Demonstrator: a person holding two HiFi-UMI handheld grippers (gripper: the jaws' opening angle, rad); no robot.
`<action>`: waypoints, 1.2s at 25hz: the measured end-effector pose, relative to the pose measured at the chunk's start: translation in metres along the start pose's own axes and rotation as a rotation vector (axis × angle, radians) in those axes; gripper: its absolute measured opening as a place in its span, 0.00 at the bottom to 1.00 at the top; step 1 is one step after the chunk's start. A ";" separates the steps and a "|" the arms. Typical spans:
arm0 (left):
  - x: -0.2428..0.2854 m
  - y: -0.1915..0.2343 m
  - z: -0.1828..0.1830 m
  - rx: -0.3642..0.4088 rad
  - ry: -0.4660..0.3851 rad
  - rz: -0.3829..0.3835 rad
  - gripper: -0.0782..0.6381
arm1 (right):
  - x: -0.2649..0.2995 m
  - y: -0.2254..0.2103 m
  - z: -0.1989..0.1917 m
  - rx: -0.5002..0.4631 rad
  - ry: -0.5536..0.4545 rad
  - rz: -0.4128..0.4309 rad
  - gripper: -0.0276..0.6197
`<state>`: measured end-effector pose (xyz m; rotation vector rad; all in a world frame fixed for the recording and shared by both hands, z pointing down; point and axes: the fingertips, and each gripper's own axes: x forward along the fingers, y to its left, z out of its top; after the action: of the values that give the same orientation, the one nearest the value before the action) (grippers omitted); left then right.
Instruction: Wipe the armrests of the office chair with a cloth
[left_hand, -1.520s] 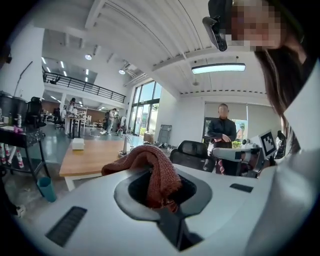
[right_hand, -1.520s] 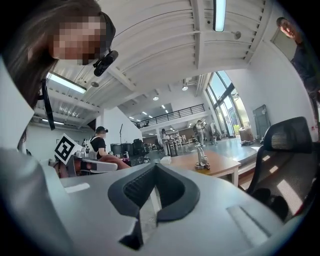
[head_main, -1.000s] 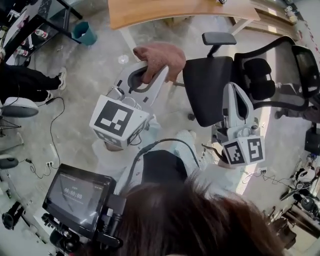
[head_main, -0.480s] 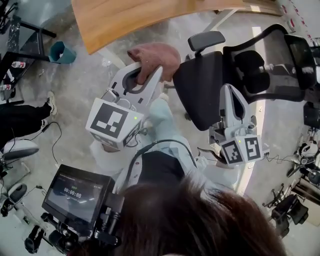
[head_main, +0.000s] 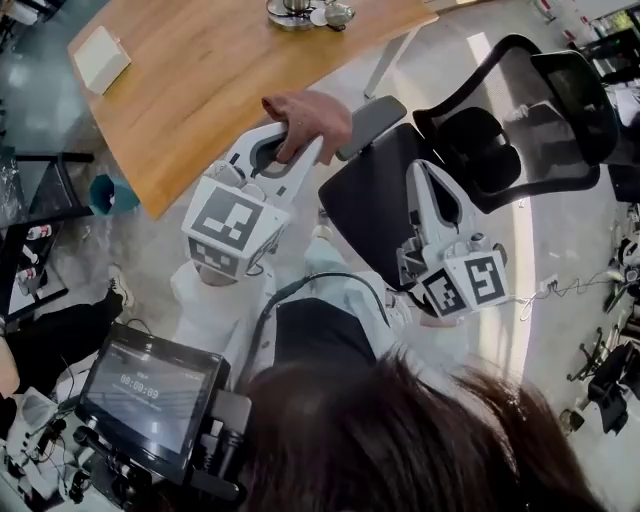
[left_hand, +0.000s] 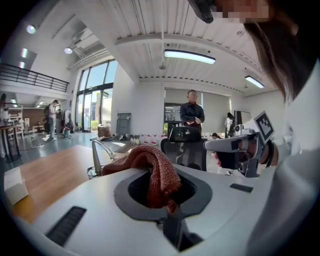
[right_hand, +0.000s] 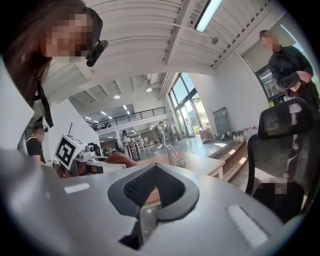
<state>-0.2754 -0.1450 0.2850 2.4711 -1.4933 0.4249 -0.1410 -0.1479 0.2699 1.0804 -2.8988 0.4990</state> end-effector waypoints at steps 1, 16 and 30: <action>0.015 0.002 0.001 0.023 0.018 -0.035 0.17 | 0.004 -0.007 0.000 0.009 -0.003 -0.024 0.04; 0.253 0.022 -0.074 0.712 0.441 -0.337 0.17 | -0.023 -0.088 -0.047 0.241 0.003 -0.373 0.04; 0.418 0.005 -0.172 1.539 0.612 -0.218 0.17 | -0.043 -0.108 -0.107 0.475 0.003 -0.398 0.04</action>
<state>-0.1183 -0.4338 0.5943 2.6739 -0.5377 2.7205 -0.0501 -0.1656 0.3984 1.6489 -2.5101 1.1886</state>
